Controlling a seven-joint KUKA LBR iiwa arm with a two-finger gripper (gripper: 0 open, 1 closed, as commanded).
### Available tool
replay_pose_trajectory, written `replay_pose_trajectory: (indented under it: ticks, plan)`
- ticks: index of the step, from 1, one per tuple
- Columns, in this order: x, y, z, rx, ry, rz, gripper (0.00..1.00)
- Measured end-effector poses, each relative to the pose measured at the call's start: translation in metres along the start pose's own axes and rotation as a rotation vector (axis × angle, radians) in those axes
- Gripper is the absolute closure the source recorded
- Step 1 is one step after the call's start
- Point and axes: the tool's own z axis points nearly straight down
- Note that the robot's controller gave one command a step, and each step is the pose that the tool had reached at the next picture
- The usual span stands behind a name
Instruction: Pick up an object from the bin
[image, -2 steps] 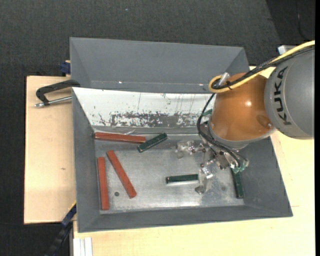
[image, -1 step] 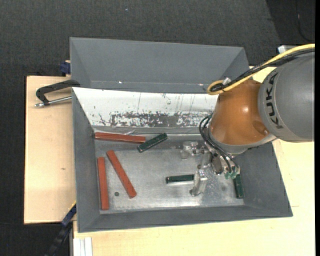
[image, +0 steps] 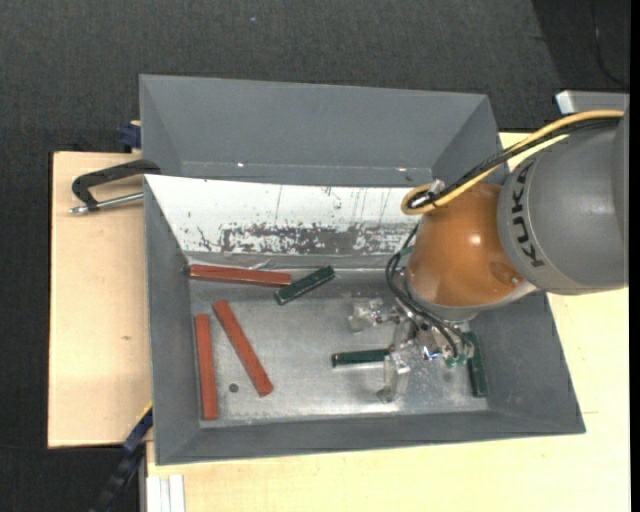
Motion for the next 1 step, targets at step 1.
replay_pose_trajectory:
  ticks: [1]
  plan:
    - [0.0028, 0.0198, 0.0166, 0.000, 0.001, 0.261, 1.00]
